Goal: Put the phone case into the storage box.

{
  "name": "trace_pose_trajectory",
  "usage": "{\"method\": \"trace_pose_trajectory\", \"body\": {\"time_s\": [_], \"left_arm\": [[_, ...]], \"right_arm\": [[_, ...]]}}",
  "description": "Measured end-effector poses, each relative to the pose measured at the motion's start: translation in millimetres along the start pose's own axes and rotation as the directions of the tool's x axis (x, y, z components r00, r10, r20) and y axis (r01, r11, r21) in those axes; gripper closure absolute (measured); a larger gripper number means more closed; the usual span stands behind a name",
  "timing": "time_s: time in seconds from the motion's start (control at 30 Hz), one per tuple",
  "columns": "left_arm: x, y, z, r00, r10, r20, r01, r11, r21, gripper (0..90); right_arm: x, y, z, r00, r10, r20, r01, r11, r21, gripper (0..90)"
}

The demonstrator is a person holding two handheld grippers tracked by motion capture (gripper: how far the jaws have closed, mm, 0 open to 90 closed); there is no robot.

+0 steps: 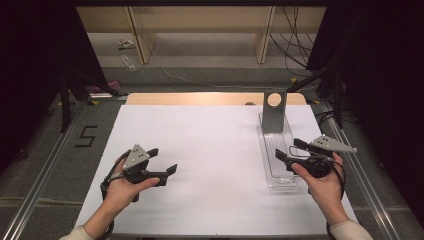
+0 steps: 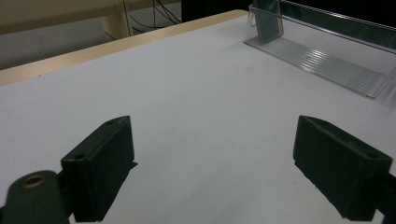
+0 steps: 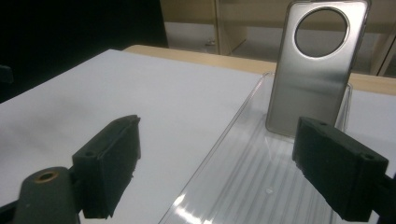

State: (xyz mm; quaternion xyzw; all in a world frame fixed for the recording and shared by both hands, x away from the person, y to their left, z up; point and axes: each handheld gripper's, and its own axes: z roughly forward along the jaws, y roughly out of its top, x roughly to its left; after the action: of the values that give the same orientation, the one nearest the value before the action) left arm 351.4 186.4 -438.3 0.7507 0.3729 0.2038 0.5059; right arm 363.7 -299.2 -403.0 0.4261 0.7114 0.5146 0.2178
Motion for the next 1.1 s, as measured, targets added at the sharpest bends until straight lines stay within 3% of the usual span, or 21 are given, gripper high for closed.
{"method": "trace_pose_trajectory", "body": {"time_s": [1.1], "left_arm": [[0.5, 0.3, -0.5, 1.0, 0.006, -0.002, -0.006, 1.0, -0.002, 12.3]], "right_arm": [[5.5, -13.8, -10.7, 0.9998, -0.019, -0.011, 0.019, 1.0, -0.018, 16.3]]}}
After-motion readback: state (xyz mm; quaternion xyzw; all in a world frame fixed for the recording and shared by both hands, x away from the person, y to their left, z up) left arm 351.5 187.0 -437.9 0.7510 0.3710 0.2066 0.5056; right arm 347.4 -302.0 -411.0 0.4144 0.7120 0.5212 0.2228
